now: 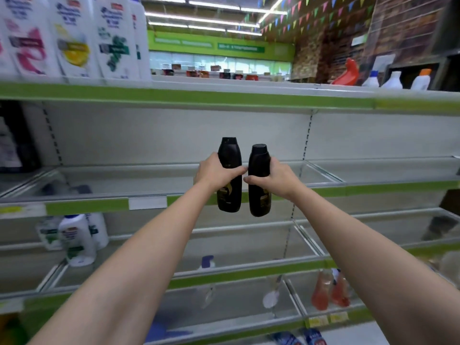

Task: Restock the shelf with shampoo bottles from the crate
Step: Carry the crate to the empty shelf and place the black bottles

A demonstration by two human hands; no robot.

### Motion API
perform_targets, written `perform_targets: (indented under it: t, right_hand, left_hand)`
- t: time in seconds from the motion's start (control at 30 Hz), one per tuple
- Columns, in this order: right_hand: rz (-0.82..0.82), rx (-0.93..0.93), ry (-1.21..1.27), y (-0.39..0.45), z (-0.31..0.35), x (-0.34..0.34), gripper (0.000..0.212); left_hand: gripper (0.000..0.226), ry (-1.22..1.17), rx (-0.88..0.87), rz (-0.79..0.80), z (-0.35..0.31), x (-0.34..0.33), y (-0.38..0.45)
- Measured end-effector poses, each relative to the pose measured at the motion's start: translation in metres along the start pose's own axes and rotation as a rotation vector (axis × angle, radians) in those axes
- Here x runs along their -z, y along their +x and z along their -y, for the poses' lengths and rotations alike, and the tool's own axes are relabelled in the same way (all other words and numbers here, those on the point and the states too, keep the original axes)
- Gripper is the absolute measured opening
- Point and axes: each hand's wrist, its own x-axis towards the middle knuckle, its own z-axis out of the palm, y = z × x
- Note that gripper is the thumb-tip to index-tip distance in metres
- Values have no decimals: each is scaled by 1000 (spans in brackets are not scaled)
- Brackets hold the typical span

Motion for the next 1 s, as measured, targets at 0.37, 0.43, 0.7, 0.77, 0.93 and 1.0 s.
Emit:
perform_targets:
  t: [0.37,0.43,0.7,0.77,0.93,1.0]
  right_hand:
    - [21,125,86,31,64,-45,68]
    - [38,141,111,34,75,-54,67]
    - [32,141,127,53,114,-95,70]
    - [21,128,187,60,126,-108,66]
    - [-20,132,246,85,156,-142,74]
    - [-18,121,246,97,166,-158,73]
  left_hand:
    - [74,111,190,-234,40,66,5]
    - [74,101,209,-264,50,76,5]
    - [77,138,281,-343,85,118,13]
    - [79,134,302,-356,96,130,21]
    - [74,55,293,-389,126,157,48]
    - [69,4,275,-398,139,166,59]
